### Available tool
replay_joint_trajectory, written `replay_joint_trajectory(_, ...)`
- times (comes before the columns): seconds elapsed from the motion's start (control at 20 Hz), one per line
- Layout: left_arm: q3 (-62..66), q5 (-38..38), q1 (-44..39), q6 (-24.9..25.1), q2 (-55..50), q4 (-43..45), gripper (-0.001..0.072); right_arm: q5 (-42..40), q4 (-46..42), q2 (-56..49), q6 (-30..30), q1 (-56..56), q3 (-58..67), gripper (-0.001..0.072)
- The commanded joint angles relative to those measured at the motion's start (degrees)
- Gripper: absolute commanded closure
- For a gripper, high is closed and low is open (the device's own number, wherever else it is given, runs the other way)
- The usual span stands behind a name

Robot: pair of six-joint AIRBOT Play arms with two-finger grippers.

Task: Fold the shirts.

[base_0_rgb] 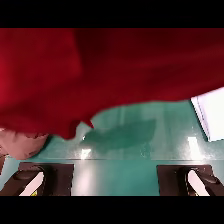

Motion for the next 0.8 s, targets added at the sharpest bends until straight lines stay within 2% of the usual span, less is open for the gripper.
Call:
replay_joint_trajectory(0.0, -7.4, 0.3, 0.0, -0.1, -0.1, -2.2, 0.0682, 9.0, -3.3, -5.7, 1.6, 0.0, 5.5, 0.0697)
replay_joint_trajectory(0.2, -28.2, -4.4, 0.0, 1.3, -4.3, -1.3, 0.0681, 13.2, -3.3, -14.3, 1.2, 0.1, -8.3, 0.0698)
replay_joint_trajectory(0.4, -40.3, -6.1, -0.2, 5.0, -16.5, -1.1, 0.068, 12.6, -3.4, -26.1, -0.1, 3.2, -19.2, 0.0698)
replay_joint_trajectory(0.5, -41.7, -3.8, -0.2, 5.2, -24.9, -0.9, 0.068, 8.9, -3.4, -32.3, -0.1, 5.4, -21.9, 0.0698)
replay_joint_trajectory(0.6, -41.6, 1.7, -0.2, 7.1, -33.6, -1.2, 0.068, 4.3, -3.4, -39.2, -0.1, 6.9, -21.7, 0.0698)
replay_joint_trajectory(0.75, -40.3, 12.2, -0.2, 8.8, -42.9, -2.0, 0.068, 0.6, -3.3, -49.2, -0.1, 7.2, -14.5, 0.0698)
